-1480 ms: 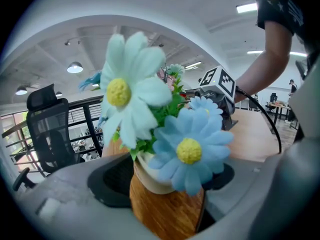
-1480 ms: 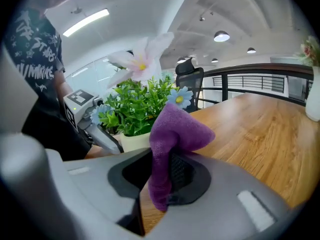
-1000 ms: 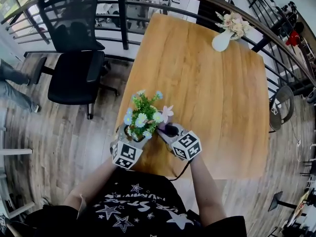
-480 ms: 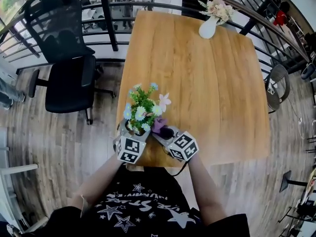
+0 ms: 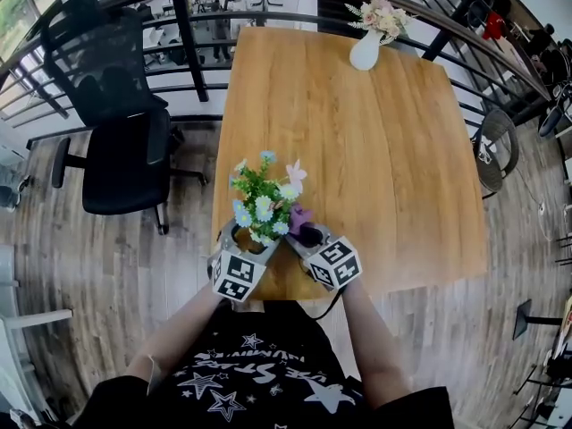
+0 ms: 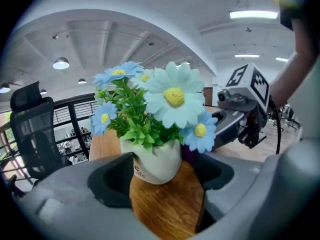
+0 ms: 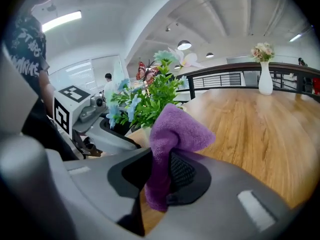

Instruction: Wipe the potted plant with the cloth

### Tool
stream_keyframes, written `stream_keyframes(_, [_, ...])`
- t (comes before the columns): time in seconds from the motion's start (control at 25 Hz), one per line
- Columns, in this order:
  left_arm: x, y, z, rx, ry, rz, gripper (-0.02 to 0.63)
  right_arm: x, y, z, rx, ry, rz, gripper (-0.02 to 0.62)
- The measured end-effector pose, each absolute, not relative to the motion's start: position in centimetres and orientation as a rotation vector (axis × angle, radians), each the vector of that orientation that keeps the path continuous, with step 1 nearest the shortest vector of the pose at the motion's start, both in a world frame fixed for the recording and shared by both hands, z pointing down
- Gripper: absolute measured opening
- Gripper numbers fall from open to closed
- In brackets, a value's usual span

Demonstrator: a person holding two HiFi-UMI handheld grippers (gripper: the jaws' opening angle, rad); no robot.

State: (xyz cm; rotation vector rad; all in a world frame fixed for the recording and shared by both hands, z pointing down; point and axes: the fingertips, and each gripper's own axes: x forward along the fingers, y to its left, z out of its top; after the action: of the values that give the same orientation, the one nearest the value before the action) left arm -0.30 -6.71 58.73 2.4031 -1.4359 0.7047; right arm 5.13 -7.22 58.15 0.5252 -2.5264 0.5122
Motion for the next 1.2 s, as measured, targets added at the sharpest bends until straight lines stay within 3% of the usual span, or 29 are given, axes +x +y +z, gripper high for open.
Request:
stream_keyframes(0.24, [0.8, -5.1, 58.6, 2.474, -1.322, 0.749, 0.39, 6.4, -8.4, 58.0, 0.598, -2.497, 0.499, 0.083])
stream_keyframes(0.44, [-2.6, -4.5, 58.4, 2.601, -1.239, 0.767, 0.39, 6.8, -8.8, 58.0, 0.635, -2.5, 0.523, 0.083])
stream_keyframes(0.64, [-5.1, -7.1, 57.7, 2.779, -1.005, 0.858, 0.391, 7.0, -8.9, 58.1, 0.631, -2.504, 0.542, 0.083])
stream_keyframes(0.76, [-4.8, -8.8, 56.8, 2.847, -0.83, 0.876, 0.419, 6.9, -8.7, 58.2, 0.604, -2.498, 0.537, 0.083])
stream_keyframes(1.2, [-3.7, -11.3, 58.7, 2.944, -0.325, 1.01, 0.42, 6.7, -9.3, 58.7, 0.593, -2.466, 0.561, 0.083])
